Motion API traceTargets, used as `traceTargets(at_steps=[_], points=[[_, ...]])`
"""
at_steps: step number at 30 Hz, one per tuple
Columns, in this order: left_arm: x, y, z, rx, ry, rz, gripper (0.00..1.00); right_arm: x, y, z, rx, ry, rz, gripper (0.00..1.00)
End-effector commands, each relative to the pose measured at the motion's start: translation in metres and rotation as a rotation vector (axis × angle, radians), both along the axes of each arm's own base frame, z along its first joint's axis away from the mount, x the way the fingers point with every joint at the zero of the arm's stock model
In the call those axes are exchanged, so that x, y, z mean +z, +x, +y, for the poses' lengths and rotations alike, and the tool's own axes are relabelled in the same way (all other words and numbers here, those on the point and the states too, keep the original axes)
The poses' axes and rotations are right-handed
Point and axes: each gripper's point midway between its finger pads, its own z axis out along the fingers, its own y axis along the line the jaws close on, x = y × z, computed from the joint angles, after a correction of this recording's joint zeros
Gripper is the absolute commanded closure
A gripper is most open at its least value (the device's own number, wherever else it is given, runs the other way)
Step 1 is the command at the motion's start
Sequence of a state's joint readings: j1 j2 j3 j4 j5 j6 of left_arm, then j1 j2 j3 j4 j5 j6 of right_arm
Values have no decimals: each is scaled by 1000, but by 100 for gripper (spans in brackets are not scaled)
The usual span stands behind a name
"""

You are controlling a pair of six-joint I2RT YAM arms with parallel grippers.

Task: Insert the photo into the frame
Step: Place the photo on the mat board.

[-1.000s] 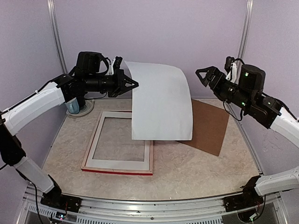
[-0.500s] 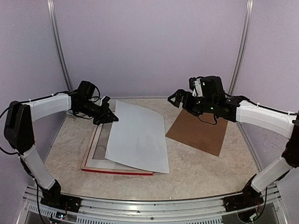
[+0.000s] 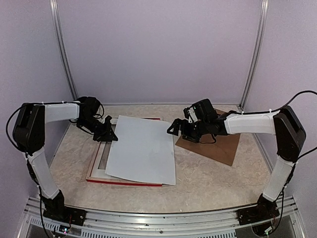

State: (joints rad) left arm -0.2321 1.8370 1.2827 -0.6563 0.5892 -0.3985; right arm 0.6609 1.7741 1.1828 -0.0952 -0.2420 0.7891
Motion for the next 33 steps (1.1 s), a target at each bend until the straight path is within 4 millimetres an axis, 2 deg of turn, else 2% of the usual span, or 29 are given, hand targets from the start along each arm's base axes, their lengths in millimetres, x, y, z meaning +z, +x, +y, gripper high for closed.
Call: traceTargets(at_steps=[1,6,13,21,33], points=[[-19,4,22,11,79,24,89,4,1,17,48,53,-6,1],[-35,5,39,31,121,50,89,-3,0,19,63,49,4,1],[-40,17,51,24,199,44,87,-9,-4,21,83,49,16,1],[-30,38,62,40,260,8,86,-12,-8,18,86,47,17,1],[-34,31,76,67,333,0,86,-10,-7,20,88,52,17,1]])
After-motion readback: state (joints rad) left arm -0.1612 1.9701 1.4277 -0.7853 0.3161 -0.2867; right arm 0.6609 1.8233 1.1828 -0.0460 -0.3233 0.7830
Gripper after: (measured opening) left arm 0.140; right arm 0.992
